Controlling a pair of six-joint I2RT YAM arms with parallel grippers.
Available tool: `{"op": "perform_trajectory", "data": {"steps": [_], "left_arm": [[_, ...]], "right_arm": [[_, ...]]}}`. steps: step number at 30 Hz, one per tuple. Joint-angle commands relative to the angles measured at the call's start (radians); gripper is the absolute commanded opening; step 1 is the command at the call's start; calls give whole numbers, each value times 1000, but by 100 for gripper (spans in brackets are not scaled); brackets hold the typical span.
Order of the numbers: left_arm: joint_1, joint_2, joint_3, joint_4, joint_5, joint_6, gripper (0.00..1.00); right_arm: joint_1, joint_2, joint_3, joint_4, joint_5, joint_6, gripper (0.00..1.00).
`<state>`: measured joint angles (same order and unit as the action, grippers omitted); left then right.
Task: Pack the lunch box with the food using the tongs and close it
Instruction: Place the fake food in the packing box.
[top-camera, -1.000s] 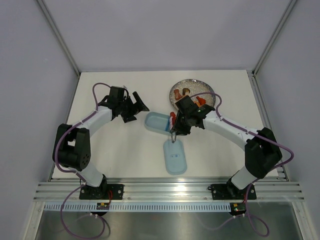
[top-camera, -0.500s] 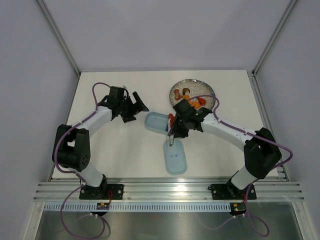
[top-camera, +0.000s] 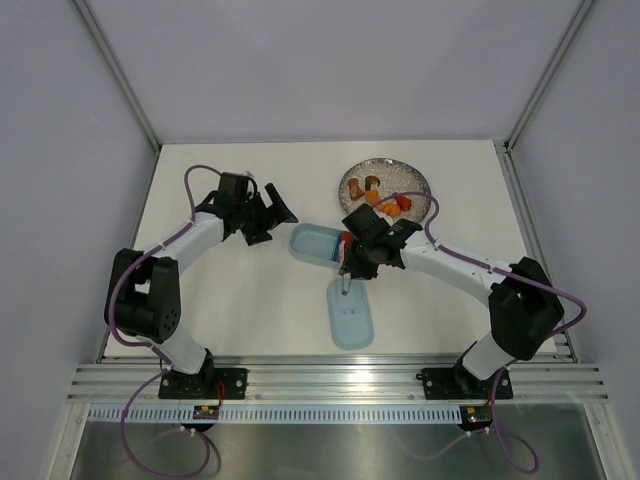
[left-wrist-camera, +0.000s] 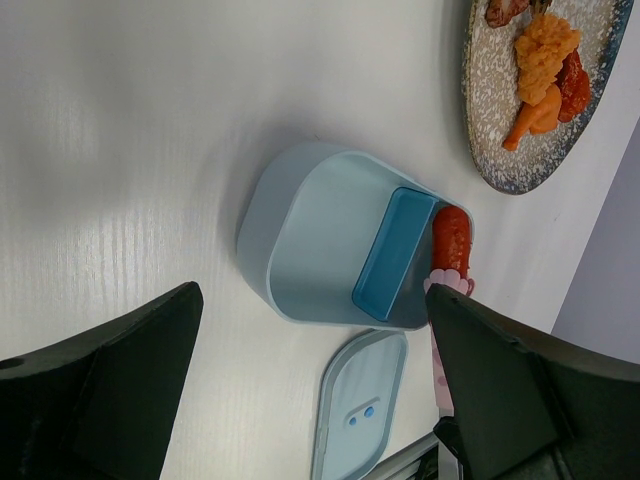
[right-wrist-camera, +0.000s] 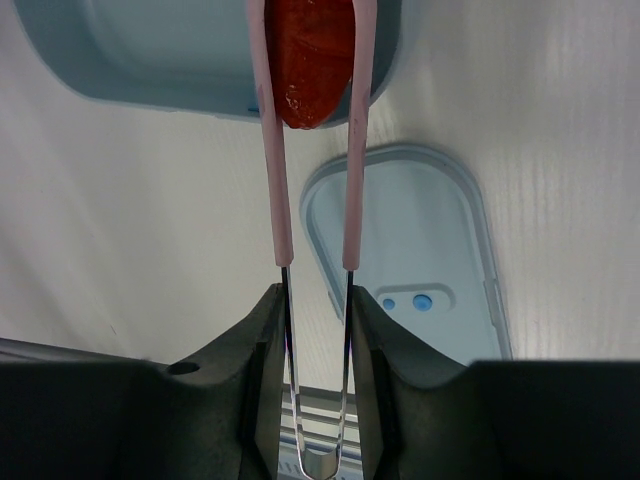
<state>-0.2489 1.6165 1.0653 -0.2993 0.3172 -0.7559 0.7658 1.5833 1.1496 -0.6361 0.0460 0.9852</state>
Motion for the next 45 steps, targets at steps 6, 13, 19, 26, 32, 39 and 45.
{"op": "perform_trajectory", "data": {"steps": [6, 13, 19, 26, 32, 39, 45], "left_arm": [[-1, -23, 2, 31, -1, 13, 99], [-3, -26, 2, 25, -3, 15, 99], [-1, -26, 5, 25, 0, 12, 99], [-1, -21, 5, 23, 0, 13, 99], [-3, -12, 12, 26, 5, 13, 99], [-1, -1, 19, 25, 11, 13, 99], [-1, 5, 19, 26, 14, 13, 99]], "right_arm": [[9, -43, -4, -5, 57, 24, 0], [12, -29, 2, 7, 35, 18, 2], [15, -25, 15, 9, 29, 12, 18], [23, -14, 32, 1, 26, 6, 24], [26, -9, 41, -7, 28, 3, 33], [24, -2, 52, -17, 37, 1, 39], [24, 1, 55, -19, 35, -2, 44]]}}
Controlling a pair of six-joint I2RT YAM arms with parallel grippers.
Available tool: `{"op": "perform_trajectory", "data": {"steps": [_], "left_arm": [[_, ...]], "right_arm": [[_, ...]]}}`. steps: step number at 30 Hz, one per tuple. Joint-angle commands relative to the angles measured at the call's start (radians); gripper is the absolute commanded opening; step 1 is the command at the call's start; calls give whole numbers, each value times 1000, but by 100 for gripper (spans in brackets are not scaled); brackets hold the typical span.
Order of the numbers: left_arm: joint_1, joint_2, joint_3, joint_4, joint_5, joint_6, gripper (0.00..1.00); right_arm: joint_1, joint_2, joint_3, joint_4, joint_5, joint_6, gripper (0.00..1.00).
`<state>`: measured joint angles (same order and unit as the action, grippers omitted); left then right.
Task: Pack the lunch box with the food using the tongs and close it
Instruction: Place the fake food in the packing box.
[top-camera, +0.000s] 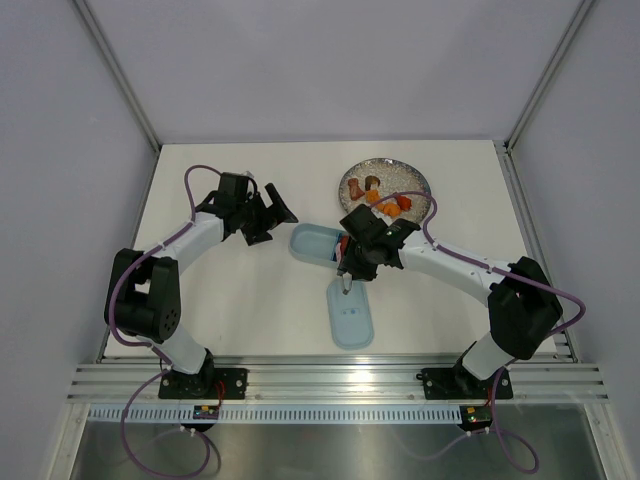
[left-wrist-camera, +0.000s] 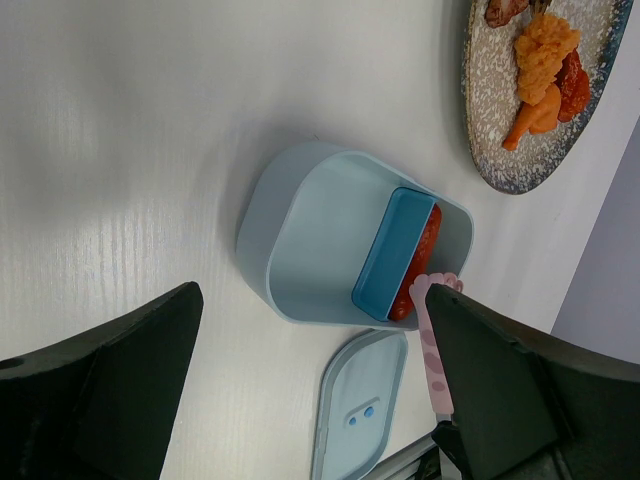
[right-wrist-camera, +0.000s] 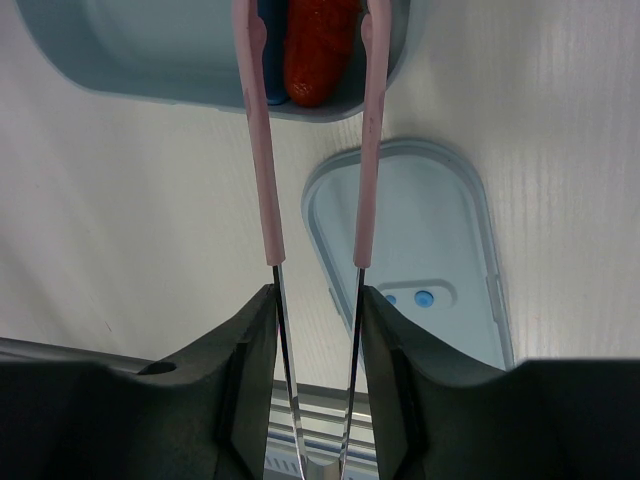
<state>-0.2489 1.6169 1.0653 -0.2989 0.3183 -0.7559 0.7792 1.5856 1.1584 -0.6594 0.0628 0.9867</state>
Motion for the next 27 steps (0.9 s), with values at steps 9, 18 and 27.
{"op": "perform_trajectory", "data": {"steps": [9, 18, 27], "left_arm": [[-3, 5, 16, 27, 11, 16, 99], [-3, -5, 22, 7, -2, 24, 99], [-1, -51, 42, -69, -36, 50, 99]], "right_arm": [[12, -16, 63, -8, 23, -14, 44], [11, -61, 201, -109, 132, -98, 36], [-73, -64, 304, -230, 217, -238, 11]]}}
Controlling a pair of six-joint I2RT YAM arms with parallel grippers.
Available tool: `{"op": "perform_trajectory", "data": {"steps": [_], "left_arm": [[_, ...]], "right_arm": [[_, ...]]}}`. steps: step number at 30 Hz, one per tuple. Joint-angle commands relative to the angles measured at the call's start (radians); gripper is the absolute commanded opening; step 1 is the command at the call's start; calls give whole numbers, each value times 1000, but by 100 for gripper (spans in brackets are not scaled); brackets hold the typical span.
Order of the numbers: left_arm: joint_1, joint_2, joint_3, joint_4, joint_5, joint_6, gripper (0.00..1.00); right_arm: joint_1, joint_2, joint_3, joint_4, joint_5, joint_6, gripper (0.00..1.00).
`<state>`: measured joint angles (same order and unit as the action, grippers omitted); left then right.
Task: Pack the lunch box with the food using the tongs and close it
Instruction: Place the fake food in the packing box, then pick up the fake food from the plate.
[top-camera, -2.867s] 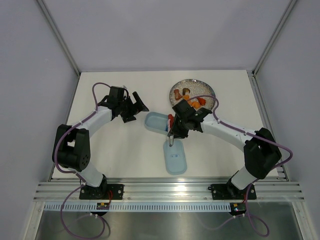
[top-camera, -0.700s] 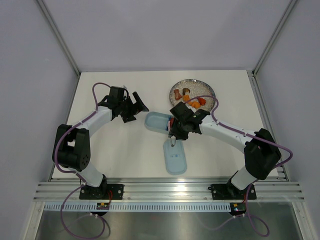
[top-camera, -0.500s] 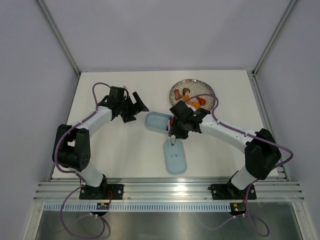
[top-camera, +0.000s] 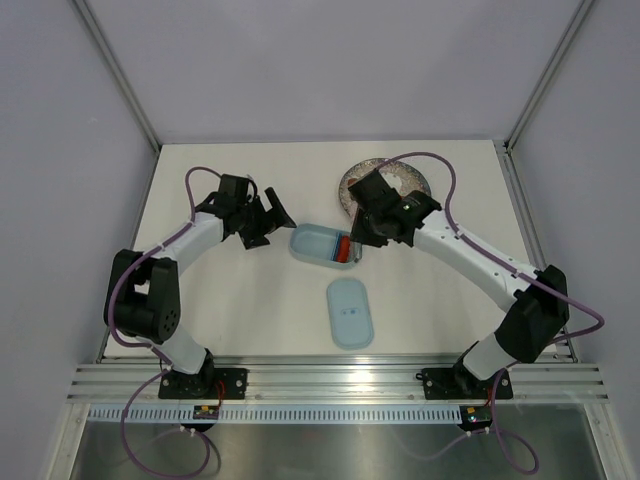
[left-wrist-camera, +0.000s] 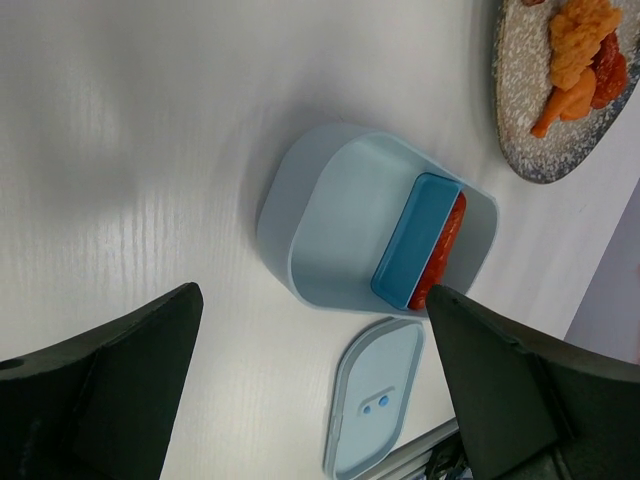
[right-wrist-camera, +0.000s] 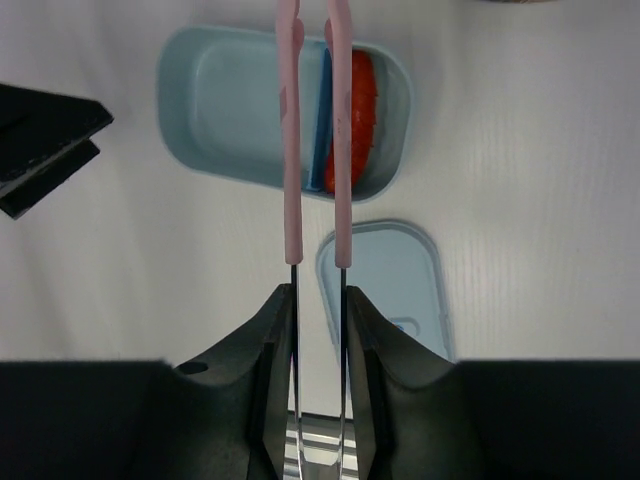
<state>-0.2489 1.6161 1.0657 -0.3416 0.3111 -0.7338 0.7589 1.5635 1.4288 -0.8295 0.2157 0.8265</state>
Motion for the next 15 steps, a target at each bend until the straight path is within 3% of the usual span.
{"op": "perform_trajectory", "data": {"steps": [1, 3, 8, 15], "left_arm": [[-1, -61, 46, -34, -33, 33, 99], [-3, -88, 59, -80, -61, 57, 99], [-3, -134, 42, -108, -79, 74, 99], [-3, -185, 25, -137, -95, 91, 99]], "right_arm": [[-96, -52, 30, -53, 51, -93, 11], [-203, -54, 15, -46, -65, -181, 11], [-311, -33, 2, -60, -131, -246, 15], [-378, 6, -62, -23, -180, -276, 22]]}}
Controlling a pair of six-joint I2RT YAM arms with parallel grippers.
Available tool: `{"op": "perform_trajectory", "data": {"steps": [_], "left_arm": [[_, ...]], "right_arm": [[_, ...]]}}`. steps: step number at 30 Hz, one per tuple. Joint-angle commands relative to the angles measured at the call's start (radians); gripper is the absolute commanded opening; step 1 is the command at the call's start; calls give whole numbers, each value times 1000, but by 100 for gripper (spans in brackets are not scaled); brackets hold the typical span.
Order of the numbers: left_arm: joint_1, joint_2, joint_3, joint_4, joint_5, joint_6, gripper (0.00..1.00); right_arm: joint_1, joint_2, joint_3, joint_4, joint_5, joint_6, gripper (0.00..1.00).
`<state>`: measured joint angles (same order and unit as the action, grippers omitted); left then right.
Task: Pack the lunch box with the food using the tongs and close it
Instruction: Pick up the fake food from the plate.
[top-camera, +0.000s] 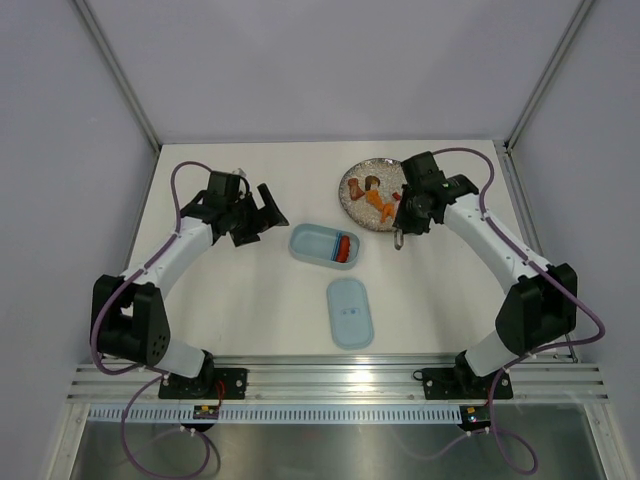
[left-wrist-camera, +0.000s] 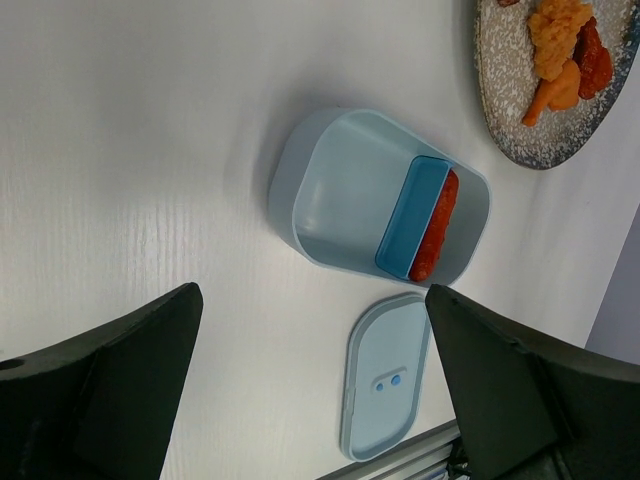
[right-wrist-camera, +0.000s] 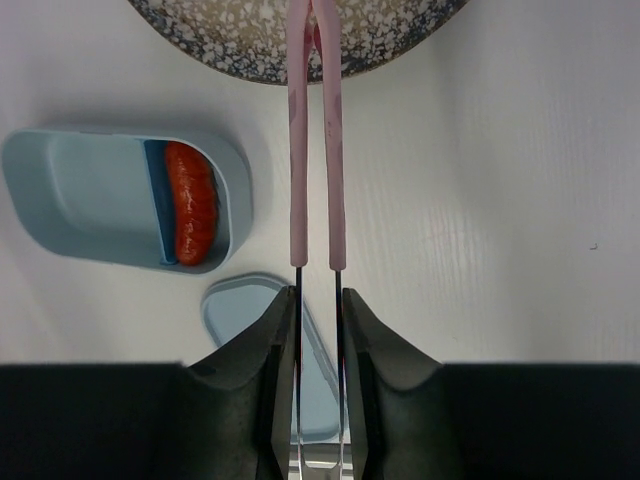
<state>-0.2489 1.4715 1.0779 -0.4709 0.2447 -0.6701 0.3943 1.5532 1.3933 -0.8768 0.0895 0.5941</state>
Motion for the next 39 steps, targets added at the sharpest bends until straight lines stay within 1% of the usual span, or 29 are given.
{"op": "perform_trajectory", "data": {"steps": [1, 7, 16, 18, 22, 26, 39], "left_arm": [[-3, -45, 10, -11, -28, 29, 99], [-1, -36, 5, -8, -24, 32, 99], [-1, -10, 13, -6, -8, 32, 99], [-1, -10, 16, -11, -12, 37, 99], [-3, -10, 25, -18, -18, 46, 99], [-1, -4, 34, -25, -19, 52, 99], [-1, 0, 27, -25, -19, 58, 99]], "right_arm": [[-15, 28, -31, 42, -63, -42, 22], [-15, 87, -27, 74, -85, -45, 27], [-15, 208, 53, 88, -85, -54, 27], [-15, 223, 68, 88, -86, -51, 30], [-15, 254, 85, 91, -85, -45, 31], [-17, 271, 107, 82, -67, -43, 36], [-23, 321, 145, 58, -13, -50, 36]]}}
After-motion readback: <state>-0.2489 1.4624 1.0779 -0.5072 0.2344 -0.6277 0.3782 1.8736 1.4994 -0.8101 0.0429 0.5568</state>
